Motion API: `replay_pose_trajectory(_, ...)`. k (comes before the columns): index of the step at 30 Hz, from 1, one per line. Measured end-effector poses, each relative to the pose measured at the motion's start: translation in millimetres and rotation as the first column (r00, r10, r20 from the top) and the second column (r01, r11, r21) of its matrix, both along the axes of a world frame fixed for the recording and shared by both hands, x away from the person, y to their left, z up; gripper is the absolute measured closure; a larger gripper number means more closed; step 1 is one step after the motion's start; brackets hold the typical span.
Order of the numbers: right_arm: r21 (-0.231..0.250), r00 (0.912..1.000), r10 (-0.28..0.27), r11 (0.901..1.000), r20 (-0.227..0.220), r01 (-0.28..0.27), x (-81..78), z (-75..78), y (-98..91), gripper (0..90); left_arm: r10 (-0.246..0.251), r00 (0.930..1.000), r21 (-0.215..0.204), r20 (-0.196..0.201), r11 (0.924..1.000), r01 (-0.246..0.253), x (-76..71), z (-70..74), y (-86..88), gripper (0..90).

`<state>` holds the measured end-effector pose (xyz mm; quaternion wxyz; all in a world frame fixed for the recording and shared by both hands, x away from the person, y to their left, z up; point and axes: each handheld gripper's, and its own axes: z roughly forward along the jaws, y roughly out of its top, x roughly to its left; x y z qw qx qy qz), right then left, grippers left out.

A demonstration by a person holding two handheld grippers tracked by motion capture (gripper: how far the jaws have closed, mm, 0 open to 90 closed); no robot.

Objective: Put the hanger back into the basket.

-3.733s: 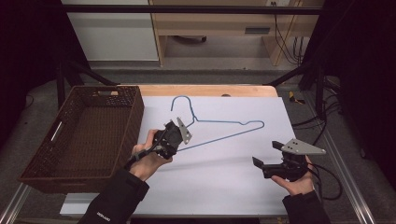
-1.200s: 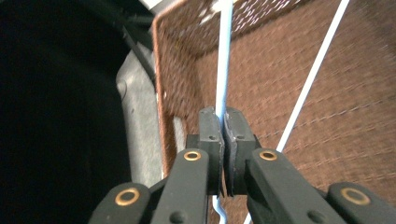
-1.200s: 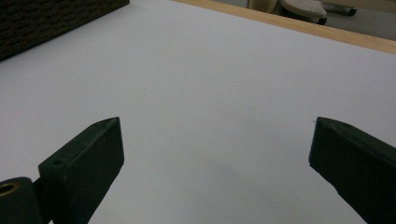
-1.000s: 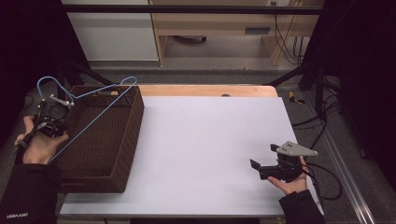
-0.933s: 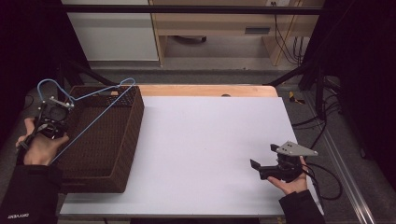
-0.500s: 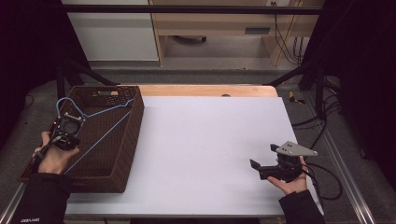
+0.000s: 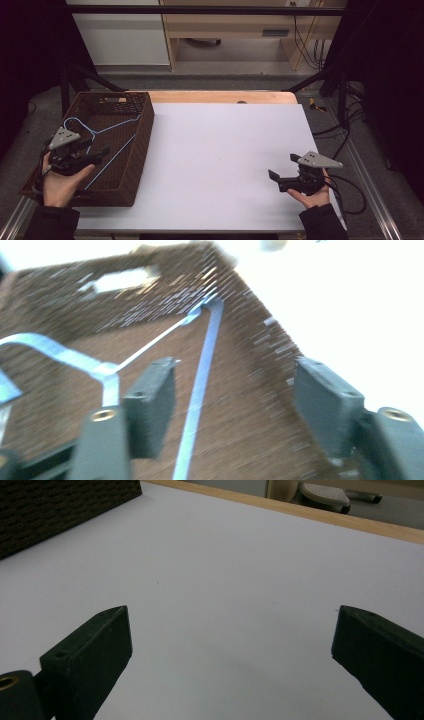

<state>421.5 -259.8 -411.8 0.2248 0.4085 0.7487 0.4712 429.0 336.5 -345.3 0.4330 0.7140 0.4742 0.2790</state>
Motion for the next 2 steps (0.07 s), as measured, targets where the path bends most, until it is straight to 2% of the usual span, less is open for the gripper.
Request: replay_pose_trajectory(2,0.008,1.0000,0.003,1.0000,0.004,-0.003,-0.2,0.3,-0.3,3.5,-0.059,0.9978,-0.050,0.029,0.9969,0.060,-6.9,-3.8,-7.9,20.4)
